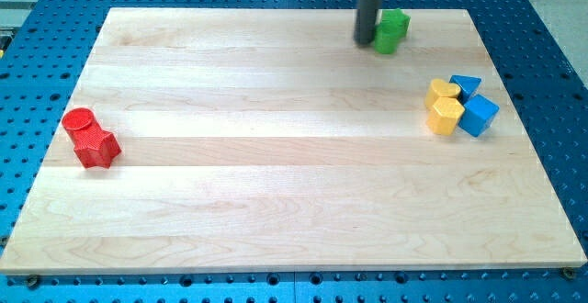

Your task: Place the green star at the top right of the green circle

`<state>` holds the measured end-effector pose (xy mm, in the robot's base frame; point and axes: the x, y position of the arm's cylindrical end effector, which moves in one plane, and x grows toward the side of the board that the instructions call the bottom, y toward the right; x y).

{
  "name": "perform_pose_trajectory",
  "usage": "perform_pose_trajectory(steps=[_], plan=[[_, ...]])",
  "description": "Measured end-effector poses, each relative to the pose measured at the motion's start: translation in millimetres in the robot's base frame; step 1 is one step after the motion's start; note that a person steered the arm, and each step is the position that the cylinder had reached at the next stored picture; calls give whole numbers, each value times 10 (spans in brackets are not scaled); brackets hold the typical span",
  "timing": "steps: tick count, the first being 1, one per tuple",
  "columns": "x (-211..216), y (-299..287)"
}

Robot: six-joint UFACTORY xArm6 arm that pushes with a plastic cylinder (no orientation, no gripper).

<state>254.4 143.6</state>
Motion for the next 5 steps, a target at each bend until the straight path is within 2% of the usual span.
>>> perform_pose_trajectory(steps=[1,2,3,4,5], plan=[[-162,438],[-260,333],[-528,-30],[-630,113],[-626,685]])
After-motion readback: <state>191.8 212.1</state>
